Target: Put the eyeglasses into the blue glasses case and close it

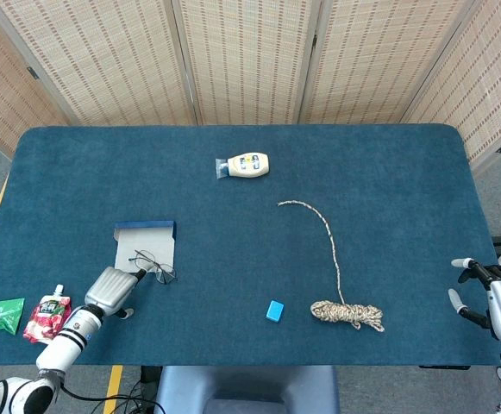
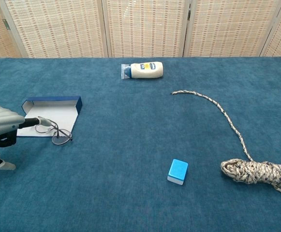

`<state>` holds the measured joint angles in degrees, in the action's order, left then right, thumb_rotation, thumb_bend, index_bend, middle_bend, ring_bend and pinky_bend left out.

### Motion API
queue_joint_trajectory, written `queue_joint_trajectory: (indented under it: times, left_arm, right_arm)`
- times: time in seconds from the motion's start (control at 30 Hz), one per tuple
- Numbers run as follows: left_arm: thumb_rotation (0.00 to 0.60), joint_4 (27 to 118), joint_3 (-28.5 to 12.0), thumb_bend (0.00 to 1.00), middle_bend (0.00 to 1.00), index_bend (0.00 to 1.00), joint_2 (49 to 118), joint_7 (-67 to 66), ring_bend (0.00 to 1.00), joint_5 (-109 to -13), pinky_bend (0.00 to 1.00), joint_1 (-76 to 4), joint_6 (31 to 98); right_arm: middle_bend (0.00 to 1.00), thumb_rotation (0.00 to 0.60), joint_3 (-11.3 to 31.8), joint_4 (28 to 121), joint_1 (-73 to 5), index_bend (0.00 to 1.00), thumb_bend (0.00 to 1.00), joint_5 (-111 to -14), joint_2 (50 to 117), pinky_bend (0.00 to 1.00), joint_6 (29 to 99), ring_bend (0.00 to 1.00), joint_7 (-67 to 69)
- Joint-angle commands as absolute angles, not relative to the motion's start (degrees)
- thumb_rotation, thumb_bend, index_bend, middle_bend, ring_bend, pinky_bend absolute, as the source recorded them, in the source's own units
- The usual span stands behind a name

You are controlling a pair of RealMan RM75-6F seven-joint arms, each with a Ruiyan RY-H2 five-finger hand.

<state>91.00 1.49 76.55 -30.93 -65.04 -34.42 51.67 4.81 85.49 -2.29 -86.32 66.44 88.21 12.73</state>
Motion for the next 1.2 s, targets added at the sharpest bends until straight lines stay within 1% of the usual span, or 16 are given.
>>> queue_joint_trajectory:
  times: [0.03, 0.37, 0.5, 0.8, 1.2]
  left_arm:
    - [0.600, 90.61, 1.47, 0.22, 0.99, 0.00, 76.89, -31.14, 0.95, -64.35, 0.95, -34.67, 51.32]
    - [0.600, 95.45, 1.76, 0.22, 0.99, 0.00, 73.95, -33.02, 0.95, -64.45, 0.95, -34.03, 54.79]
    - [0.600, 96.35, 1.64, 0.22, 0.99, 0.00, 73.74, -33.19, 0.95, -64.90, 0.95, -34.27, 55.12]
    - [0.600, 94.10, 1.33, 0.22, 0.99, 0.00, 76.22, -33.74, 0.95, -63.20, 0.95, -35.62, 53.19]
    - [0.600, 92.42, 1.67, 0.22, 0.99, 0.00, 77.81, -34.43, 0.95, -61.11, 0.95, -36.59, 51.97]
  right_arm:
    - [0.52, 0.600, 4.79, 85.49, -2.26, 0.33, 0.34, -86.32, 66.41, 0.31, 88.22, 0.45, 12.75]
    - [0.52, 0.600, 4.83, 85.04, -2.23, 0.33, 0.34, -86.26, 66.60, 0.31, 88.17, 0.46, 13.26]
    - [0.52, 0.600, 4.81, 84.82, -2.15, 0.33, 0.34, -86.24, 66.72, 0.31, 88.23, 0.46, 13.49]
    - [0.53, 0.600, 4.79, 84.57, -1.74, 0.33, 0.33, -86.05, 66.52, 0.31, 88.56, 0.46, 13.75]
    - [0.53, 0.600, 4.89, 84.41, -1.80, 0.33, 0.34, -85.94, 66.66, 0.31, 88.35, 0.46, 13.79]
